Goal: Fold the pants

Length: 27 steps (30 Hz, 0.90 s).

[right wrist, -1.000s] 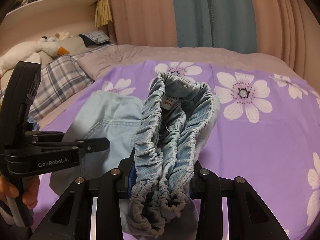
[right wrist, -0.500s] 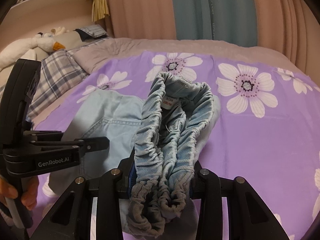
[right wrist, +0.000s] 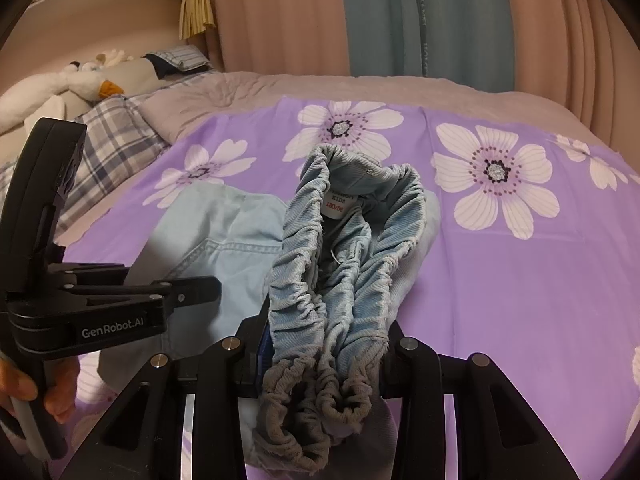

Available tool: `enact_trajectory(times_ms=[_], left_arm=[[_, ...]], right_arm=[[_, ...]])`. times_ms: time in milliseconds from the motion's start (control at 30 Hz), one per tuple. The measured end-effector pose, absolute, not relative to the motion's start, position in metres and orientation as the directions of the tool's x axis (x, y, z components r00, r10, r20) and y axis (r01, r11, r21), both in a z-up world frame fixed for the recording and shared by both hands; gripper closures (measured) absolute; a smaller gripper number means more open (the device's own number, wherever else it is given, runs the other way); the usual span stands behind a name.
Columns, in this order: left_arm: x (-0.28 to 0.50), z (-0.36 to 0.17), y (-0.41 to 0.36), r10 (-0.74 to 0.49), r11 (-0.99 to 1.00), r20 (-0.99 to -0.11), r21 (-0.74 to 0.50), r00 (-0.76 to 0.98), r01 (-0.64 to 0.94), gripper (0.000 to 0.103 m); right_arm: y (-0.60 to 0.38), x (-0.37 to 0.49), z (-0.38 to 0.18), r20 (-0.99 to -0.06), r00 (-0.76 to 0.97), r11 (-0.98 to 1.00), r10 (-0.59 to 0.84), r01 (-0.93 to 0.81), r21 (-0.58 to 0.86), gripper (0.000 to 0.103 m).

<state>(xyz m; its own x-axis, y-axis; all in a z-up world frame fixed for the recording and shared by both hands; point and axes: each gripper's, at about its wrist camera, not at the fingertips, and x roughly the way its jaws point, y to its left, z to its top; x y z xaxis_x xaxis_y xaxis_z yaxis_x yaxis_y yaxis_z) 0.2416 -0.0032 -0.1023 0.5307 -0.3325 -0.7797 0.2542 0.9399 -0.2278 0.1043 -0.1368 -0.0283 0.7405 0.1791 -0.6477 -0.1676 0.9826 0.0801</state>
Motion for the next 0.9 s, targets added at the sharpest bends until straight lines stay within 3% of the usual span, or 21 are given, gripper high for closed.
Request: enact_trajectory(times_ms=[900], left_arm=[[0.262, -0.101, -0.009, -0.324, 0.941, -0.787, -0.213, 0.525, 0.262, 0.08]], right_arm=[[-0.138, 0.108, -0.029, -0.645, 0.743, 0.983, 0.178, -0.168, 0.078, 0.063]])
